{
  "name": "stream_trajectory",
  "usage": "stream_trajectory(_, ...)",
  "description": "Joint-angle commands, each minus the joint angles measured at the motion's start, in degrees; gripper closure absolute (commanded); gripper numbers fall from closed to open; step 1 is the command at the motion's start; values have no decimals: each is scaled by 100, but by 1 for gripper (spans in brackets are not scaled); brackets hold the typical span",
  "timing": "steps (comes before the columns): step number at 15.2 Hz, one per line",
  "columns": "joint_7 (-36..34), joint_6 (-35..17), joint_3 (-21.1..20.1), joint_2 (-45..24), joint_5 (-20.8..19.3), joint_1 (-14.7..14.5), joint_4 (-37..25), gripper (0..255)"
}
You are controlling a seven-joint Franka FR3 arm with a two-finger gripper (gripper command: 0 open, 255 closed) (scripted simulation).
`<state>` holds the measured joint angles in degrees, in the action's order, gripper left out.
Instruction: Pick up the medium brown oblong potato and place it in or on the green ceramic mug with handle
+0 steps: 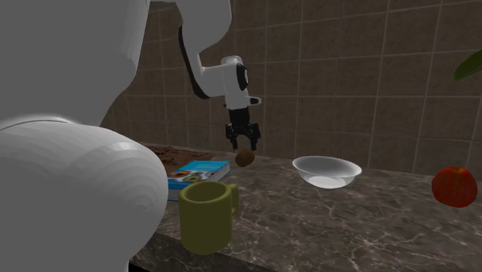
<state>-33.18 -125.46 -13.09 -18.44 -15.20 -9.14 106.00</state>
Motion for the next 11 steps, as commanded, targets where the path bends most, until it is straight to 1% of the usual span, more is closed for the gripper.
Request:
stream_trajectory(1, -29, -102, 17, -88, -44, -6, 14, 0)
stream_trajectory(5, -73, -317, 53, -239, -113, -5, 82, 0)
stream_trajectory(11, -72, -317, 53, -239, -113, -5, 82, 0)
